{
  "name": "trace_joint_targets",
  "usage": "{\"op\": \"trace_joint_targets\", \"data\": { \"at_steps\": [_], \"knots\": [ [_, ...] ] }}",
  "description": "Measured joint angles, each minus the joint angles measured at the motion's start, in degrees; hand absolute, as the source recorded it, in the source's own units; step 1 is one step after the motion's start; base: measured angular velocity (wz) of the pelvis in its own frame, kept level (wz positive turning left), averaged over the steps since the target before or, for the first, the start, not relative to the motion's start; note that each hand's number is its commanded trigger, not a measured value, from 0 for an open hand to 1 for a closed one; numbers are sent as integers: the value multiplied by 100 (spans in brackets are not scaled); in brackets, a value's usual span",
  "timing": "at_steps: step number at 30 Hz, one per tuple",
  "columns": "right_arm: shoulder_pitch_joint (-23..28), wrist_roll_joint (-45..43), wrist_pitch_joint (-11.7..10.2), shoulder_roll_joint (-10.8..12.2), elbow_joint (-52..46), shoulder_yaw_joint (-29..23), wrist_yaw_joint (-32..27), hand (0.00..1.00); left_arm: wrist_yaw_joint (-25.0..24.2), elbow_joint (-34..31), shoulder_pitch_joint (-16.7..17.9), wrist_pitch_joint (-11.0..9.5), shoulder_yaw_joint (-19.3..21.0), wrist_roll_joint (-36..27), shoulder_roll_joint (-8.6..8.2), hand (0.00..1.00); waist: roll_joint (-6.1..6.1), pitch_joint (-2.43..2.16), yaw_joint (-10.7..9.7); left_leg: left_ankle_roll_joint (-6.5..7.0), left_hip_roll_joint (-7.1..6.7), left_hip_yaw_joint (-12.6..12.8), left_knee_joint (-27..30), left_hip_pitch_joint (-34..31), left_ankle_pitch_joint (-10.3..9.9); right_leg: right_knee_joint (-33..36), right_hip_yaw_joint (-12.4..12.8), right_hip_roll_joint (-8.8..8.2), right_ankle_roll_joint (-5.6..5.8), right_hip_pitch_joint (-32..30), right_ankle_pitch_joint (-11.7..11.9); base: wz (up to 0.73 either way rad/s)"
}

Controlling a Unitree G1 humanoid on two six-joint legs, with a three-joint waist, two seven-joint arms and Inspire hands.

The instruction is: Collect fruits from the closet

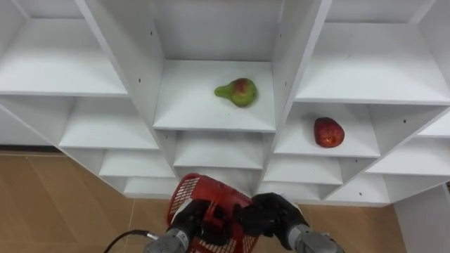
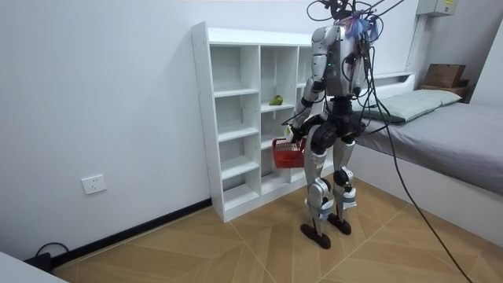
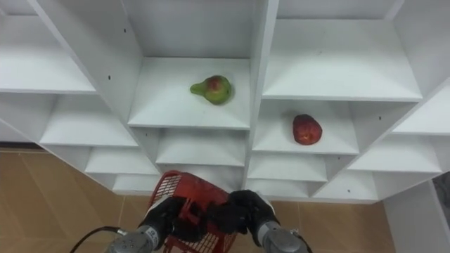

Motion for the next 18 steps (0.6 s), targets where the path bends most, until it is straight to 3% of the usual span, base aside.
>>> {"op": "trace_joint_targets", "data": {
  "at_steps": [10,18],
  "knots": [
    [-3,-7,1,74,45,2,126,100,0,-1,-13,0,-1,-20,-43,100,20,20,-10,12,4,15,-14,-11,-10,-10,-66,14,0,-8,0,0],
    [-56,-9,15,101,192,5,124,100,-3,13,-13,1,-11,-481,-43,100,55,44,-6,14,5,-2,-14,-19,-13,-10,-73,19,0,-18,0,0]
  ]
}}
